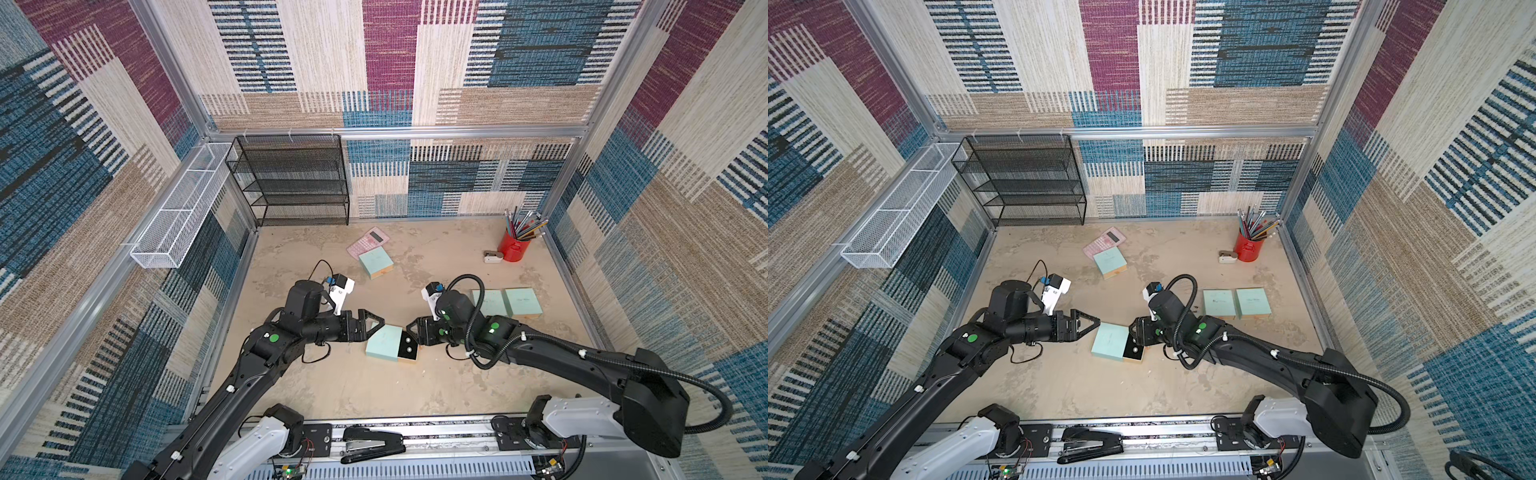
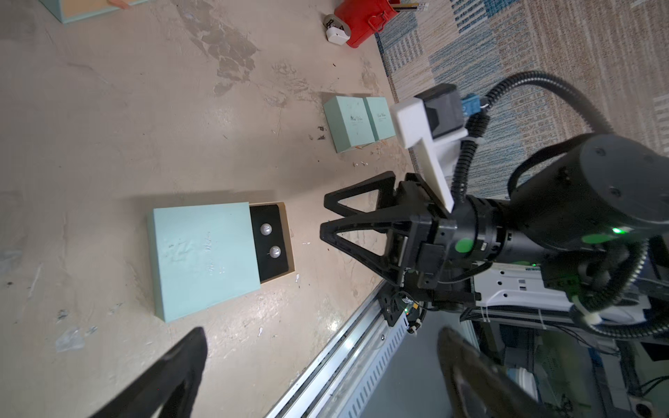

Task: Take out the earrings from the drawer-style jewelry box
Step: Pick up the earring from the drawer.

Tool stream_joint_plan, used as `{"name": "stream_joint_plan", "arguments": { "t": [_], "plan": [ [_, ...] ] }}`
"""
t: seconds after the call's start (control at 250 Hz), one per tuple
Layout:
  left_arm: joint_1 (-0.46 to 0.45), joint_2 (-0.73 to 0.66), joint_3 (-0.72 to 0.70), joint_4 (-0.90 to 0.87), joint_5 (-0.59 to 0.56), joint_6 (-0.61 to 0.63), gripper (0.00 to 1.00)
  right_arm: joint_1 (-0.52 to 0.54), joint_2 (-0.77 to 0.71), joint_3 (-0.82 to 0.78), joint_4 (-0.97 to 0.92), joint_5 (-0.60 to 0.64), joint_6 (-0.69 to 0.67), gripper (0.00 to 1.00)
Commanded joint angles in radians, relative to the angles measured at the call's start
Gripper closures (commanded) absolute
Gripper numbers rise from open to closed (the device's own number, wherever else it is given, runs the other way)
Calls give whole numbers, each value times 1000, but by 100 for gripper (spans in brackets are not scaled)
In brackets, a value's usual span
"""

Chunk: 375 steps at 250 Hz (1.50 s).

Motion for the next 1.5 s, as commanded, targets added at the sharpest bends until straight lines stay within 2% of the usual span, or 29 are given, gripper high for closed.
{"name": "stream_joint_plan", "arguments": {
  "t": [0.0,0.144,0.32,0.42,1.048,1.495],
  "plan": [
    [1,-16,42,-122,-31,114,2,20,76,49,-35,46,-18,44],
    [3,-37,27,-142,-79,161,2,33,163,97,-81,74,-14,51],
    [8,-17,28,-132,-36,155,2,35,203,117,-93,99,-9,53],
    [12,-11,28,-129,-17,155,1,36,232,121,-80,83,-14,59],
    [27,-22,13,-102,-3,145,1,39,313,105,-29,67,-4,66],
    [32,-21,11,-100,-8,140,2,64,362,140,-68,141,6,73]
  ]
}}
